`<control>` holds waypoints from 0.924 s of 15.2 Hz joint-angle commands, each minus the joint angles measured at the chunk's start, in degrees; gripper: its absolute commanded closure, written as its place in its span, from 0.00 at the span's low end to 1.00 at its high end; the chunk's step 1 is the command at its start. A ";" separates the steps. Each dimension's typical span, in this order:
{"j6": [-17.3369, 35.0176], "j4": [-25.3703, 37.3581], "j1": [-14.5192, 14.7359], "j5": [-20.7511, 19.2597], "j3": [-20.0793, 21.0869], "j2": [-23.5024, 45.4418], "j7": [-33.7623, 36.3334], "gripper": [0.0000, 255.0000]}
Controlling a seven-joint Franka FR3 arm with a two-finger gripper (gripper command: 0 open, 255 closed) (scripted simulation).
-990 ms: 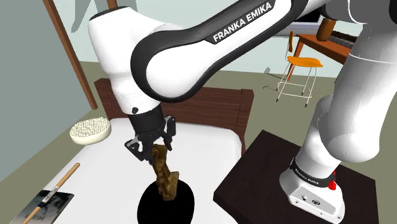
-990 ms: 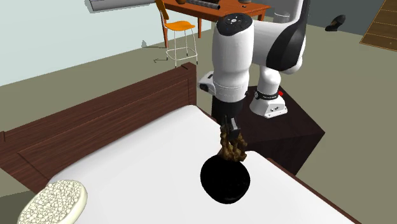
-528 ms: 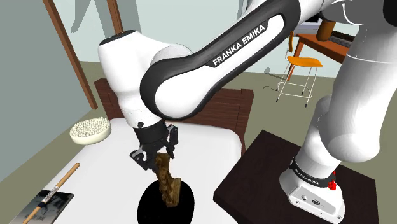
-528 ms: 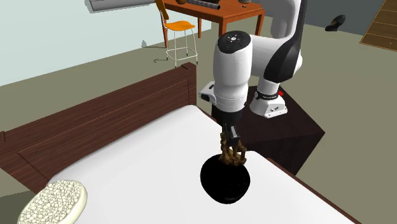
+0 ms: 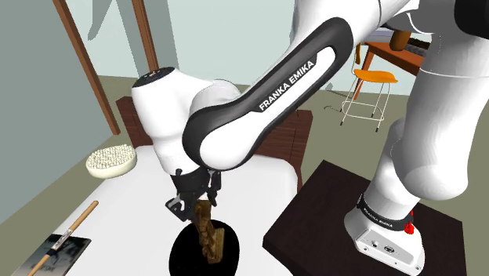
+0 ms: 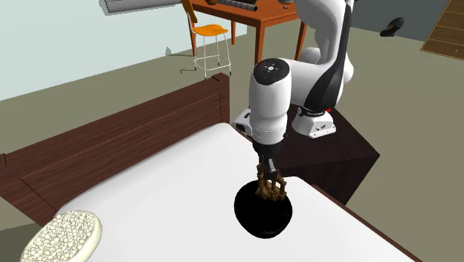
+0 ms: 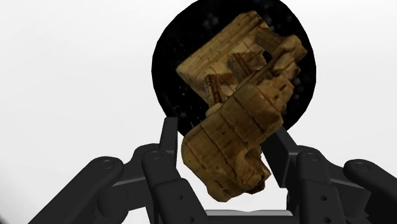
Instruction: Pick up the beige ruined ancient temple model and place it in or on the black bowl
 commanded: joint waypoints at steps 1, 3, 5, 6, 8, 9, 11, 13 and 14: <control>1.37 -0.29 0.15 -0.80 -0.14 1.24 0.50 1.00; 2.77 -0.82 0.30 -1.48 -0.29 2.26 0.96 1.00; 4.03 -1.27 0.45 -2.14 -0.45 3.23 1.40 1.00; 4.03 -1.28 0.46 -2.13 -0.45 3.22 1.39 1.00; 4.03 -1.27 0.46 -2.14 -0.46 3.23 1.40 1.00; 4.03 -1.27 0.46 -2.14 -0.46 3.23 1.40 1.00; 4.03 -1.27 0.46 -2.14 -0.46 3.23 1.40 1.00; 4.03 -1.27 0.46 -2.14 -0.46 3.23 1.40 1.00; 4.17 -1.53 0.45 -2.05 -0.42 3.09 1.38 0.00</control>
